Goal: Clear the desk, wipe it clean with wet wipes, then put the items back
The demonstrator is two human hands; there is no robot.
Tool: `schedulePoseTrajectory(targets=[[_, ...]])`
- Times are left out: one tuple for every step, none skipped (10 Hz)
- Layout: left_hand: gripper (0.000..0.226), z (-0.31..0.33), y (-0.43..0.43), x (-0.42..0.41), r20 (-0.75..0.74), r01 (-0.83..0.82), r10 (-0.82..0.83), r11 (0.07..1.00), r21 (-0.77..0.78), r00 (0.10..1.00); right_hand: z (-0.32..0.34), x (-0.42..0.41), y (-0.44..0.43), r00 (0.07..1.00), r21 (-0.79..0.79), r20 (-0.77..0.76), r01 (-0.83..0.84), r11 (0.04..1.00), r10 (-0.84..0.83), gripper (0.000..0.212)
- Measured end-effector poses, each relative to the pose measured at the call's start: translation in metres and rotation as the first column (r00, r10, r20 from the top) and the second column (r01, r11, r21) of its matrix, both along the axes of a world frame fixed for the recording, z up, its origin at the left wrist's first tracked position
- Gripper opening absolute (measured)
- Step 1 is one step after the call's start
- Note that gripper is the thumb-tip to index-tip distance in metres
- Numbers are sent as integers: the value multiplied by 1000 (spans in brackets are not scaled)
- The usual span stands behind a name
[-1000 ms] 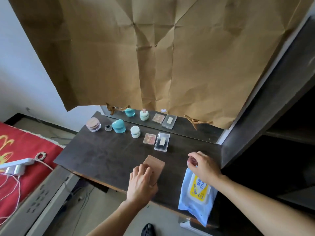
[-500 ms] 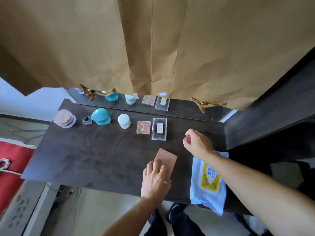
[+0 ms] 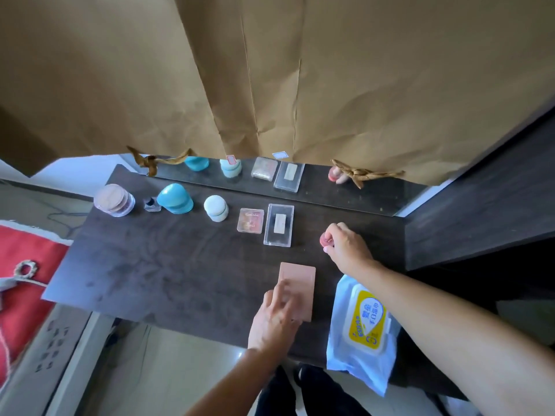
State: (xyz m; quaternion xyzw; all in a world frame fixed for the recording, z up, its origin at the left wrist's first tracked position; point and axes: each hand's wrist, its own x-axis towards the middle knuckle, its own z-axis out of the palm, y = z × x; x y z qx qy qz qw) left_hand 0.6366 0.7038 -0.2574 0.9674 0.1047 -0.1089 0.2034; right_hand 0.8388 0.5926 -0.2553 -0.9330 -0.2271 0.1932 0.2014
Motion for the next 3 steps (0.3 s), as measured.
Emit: schedulePoseTrajectory(targets=[[48,3,-3,-1,-3,-21,21,1000,-2,1000,2,3,-8,998,20,-31,-57,998,57,22],[44,15,-4,3,-66,17,-14,998,55,998,15,0,-20,995,-27,-20,-95,995,94,31],[45,27,-9,4,-79,49,-39,990,132,996,21,-13,-43,997,-1,82,6,1000,-6,31]])
